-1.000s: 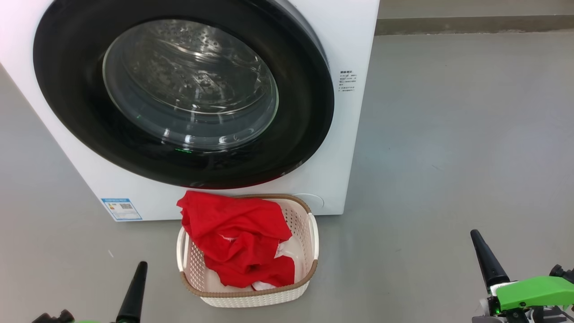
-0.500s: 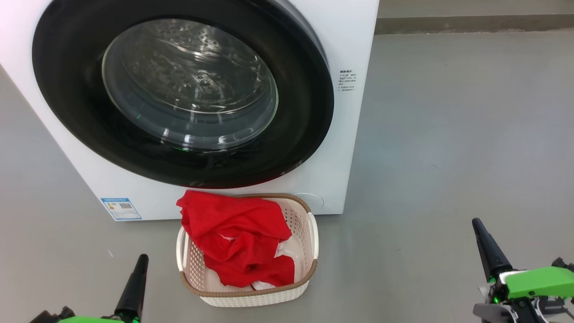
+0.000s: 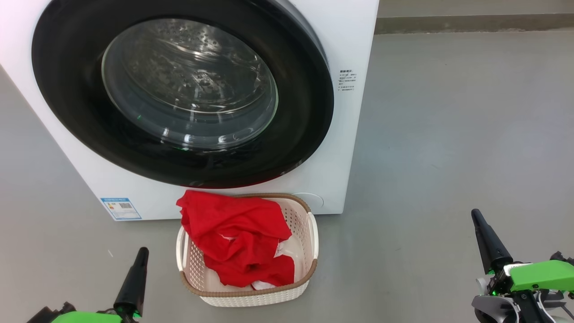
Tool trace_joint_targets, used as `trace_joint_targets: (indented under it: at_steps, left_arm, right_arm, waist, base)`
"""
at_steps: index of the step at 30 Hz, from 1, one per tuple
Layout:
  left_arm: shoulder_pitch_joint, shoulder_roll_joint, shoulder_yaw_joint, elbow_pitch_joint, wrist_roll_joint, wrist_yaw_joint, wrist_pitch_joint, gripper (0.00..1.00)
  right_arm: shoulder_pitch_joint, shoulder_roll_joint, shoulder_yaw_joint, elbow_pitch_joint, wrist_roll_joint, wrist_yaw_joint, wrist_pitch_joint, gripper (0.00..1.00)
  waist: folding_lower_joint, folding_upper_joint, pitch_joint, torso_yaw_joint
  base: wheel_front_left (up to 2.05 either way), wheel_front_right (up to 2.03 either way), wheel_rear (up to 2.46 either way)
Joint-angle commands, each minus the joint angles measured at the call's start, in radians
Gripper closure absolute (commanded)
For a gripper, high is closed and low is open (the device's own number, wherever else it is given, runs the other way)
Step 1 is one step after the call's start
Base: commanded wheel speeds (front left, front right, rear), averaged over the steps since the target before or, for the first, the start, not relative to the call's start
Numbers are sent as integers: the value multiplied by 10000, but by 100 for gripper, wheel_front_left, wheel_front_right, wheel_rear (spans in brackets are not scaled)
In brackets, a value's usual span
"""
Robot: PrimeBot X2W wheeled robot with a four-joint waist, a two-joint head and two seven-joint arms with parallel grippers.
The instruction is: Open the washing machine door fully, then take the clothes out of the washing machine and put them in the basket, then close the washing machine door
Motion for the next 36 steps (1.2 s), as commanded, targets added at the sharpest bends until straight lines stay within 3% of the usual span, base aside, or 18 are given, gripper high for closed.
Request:
trace_joint_targets:
  at_steps: [1,36]
  left_arm:
    - [-399,89,375,-265,-65,-69,76,100]
    - [-399,89,373,-265,-67,-69,74,100]
  right_arm:
    - [-428,-82,135,-305,62,-6,66,100]
    - [-427,-81,139,-305,66,-6,63,100]
  waist:
    - [0,0,0,0]
    - [0,0,0,0]
  base:
    - [0,0,0]
    - [0,0,0]
